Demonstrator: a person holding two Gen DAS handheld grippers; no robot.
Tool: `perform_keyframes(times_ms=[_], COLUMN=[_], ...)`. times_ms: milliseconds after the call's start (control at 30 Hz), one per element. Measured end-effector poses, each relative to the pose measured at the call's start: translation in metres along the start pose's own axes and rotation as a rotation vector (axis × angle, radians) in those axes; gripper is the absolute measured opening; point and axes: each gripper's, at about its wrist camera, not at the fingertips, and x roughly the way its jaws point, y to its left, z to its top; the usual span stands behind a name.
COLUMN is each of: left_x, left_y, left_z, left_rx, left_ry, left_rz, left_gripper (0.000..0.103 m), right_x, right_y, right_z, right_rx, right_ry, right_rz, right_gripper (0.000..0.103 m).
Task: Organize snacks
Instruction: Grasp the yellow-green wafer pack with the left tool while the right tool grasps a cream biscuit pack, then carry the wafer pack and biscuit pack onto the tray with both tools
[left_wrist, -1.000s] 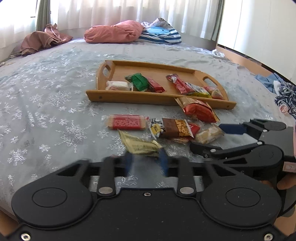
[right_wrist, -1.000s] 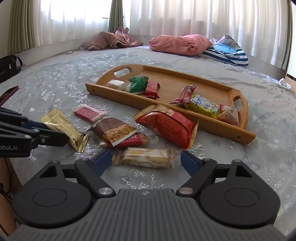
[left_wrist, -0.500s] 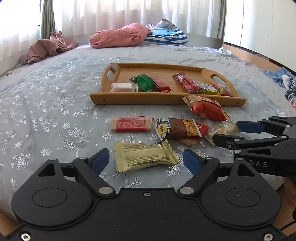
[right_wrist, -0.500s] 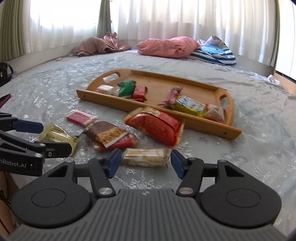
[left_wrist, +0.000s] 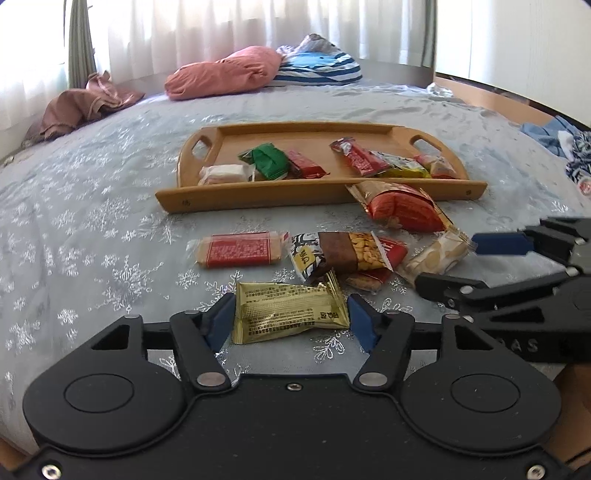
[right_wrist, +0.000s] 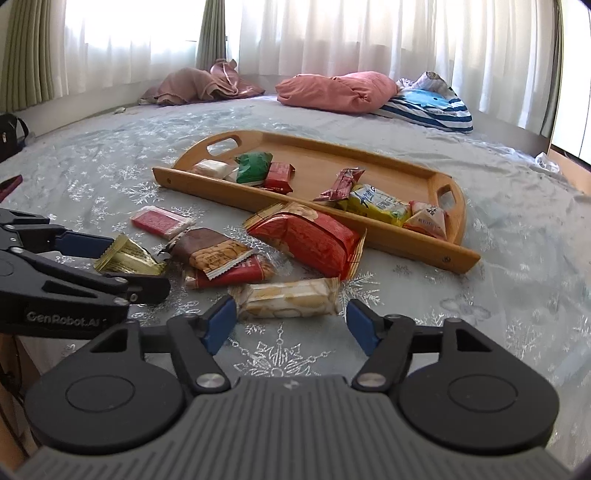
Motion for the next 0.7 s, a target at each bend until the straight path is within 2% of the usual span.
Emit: perform_keyframes(times_ms=[100, 267, 433, 567, 700], left_x=[-0.001, -0.004, -0.009, -0.012, -0.013], left_y=[-0.002, -0.002, 0.004, 0.008, 0.013], left_z=[0.000, 0.000, 0.001, 0.004, 0.007], left_rx=[0.026, 0.026, 0.018, 0.009, -0.004], left_ry=[-0.003, -0.003, -0.009, -0.015, -0.018], left_rz=[-0.001, -0.005, -0.003, 0.002, 0.007], left_gripper=[0.060, 0.060, 0.059, 0.059, 0.059], right_x=[0.005, 0.011, 0.012, 0.011, 0.008], right_y=[-0.003, -0.008, 0.001, 0.008, 0.012], right_z=[0.002, 0.005, 0.005, 0.004, 0.004], right_rx=[0.009, 0.053, 0.012, -0.016, -0.027], right_ry=[0.004, 0.019, 0.013, 0.011, -0.004], right_rz=[-0.007, 0.017, 0.015, 0.020, 0.016], right_gripper=[0.086, 0.087, 0.086, 0.074, 0.068])
